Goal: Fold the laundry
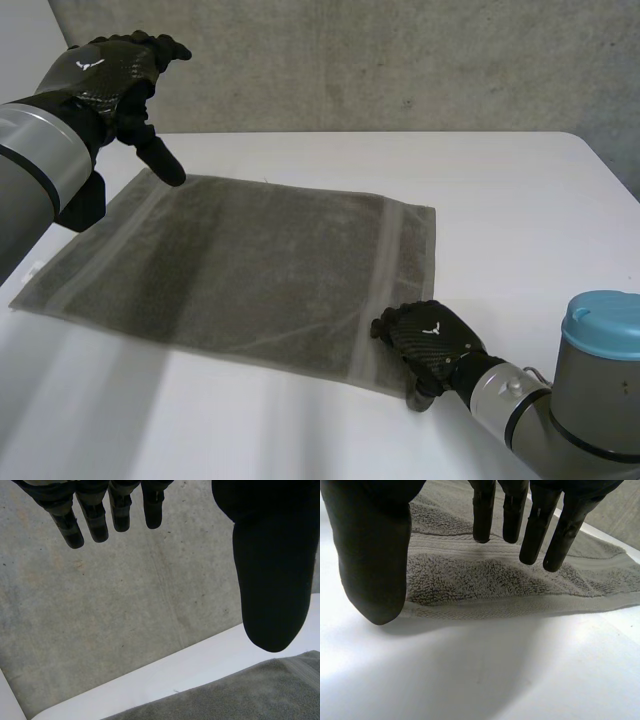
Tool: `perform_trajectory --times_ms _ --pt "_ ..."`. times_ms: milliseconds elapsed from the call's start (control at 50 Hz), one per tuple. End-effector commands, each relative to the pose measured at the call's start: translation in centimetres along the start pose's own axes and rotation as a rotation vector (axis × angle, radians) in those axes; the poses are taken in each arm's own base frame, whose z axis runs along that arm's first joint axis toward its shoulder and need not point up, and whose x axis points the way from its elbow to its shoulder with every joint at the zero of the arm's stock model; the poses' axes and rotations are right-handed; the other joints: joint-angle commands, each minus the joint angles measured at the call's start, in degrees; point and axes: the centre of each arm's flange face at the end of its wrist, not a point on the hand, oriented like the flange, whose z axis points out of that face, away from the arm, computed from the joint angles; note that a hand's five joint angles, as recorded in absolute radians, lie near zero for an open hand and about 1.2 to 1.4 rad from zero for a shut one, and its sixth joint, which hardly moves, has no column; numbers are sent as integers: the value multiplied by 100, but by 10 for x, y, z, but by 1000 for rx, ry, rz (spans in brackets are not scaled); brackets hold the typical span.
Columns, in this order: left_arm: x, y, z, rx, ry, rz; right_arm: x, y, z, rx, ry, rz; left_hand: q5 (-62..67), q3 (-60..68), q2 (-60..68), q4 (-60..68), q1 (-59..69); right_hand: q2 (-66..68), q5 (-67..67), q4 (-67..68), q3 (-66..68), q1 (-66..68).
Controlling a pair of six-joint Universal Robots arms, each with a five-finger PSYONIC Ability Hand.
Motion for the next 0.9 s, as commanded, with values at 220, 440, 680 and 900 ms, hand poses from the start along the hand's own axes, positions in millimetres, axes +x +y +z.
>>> perform_trajectory --times_ms 220,440,680,900 --pt "2 2 0 -8 5 0 12 -5 9 46 78 -24 -96 51 63 61 47 1172 999 1075 1075 1138" --pt "2 7 -1 -22 6 0 12 -6 9 50 77 -25 -96 51 63 61 47 1946 1773 1849 1849 1912" --pt "4 116 -14 -323 48 121 8 -4 7 45 55 -23 -129 17 29 28 13 1392 1219 1295 1296 1358" --pt "-23 148 -16 -299 107 280 1 -2 8 45 39 -31 -129 17 29 28 13 651 478 554 554 617"
